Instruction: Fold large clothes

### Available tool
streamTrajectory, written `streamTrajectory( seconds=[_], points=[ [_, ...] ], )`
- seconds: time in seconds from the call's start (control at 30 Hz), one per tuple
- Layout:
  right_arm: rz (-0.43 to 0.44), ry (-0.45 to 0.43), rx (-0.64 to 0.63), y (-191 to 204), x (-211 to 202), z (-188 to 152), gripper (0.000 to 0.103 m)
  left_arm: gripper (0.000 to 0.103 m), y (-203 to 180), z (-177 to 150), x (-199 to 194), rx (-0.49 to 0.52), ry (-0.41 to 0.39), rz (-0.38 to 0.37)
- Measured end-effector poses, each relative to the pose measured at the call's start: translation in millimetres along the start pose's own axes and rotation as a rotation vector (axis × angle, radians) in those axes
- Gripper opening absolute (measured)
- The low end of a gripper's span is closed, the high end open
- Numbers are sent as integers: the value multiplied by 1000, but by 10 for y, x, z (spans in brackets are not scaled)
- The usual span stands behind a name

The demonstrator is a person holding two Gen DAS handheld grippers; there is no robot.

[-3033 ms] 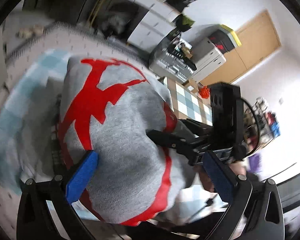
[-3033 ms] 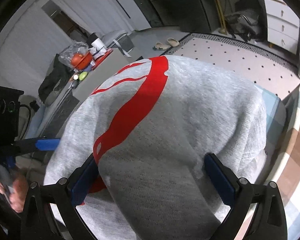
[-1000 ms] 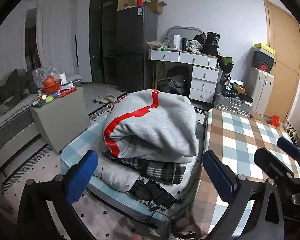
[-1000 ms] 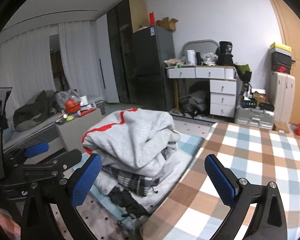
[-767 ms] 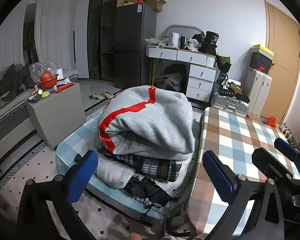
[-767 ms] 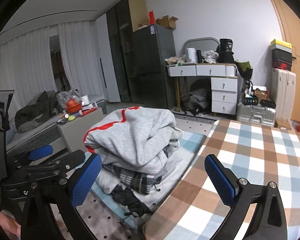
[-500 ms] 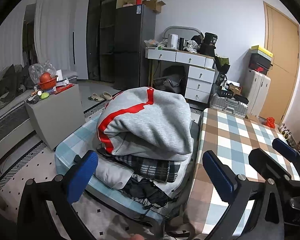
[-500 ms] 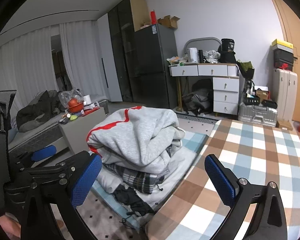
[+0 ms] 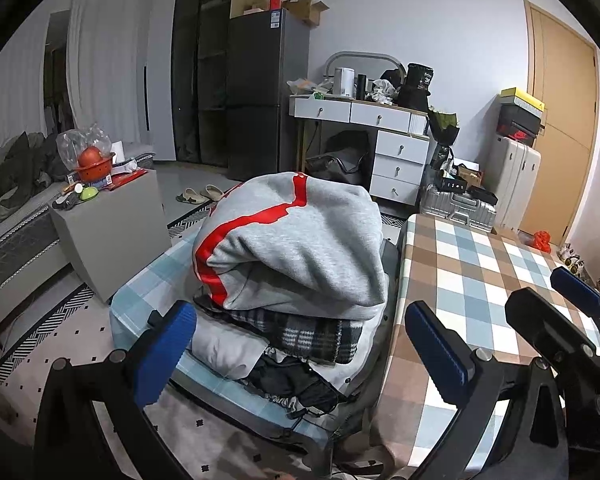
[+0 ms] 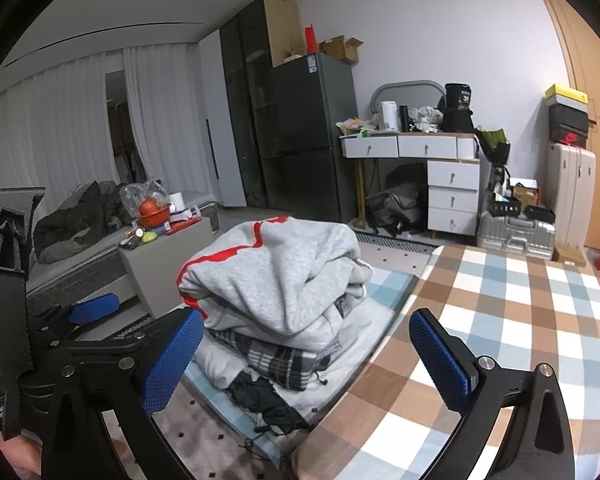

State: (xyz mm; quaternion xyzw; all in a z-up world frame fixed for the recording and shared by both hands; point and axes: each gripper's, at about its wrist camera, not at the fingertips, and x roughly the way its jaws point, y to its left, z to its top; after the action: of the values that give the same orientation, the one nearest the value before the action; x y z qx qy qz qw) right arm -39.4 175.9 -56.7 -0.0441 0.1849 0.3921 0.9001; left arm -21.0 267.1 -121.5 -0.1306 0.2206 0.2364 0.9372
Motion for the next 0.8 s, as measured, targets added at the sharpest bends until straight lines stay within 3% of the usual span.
streamTrajectory(
  seconds=[0.8],
  points=[
    [13,-16,1,31,11,24,103,102,49,57,65,5,-22,27]
  ],
)
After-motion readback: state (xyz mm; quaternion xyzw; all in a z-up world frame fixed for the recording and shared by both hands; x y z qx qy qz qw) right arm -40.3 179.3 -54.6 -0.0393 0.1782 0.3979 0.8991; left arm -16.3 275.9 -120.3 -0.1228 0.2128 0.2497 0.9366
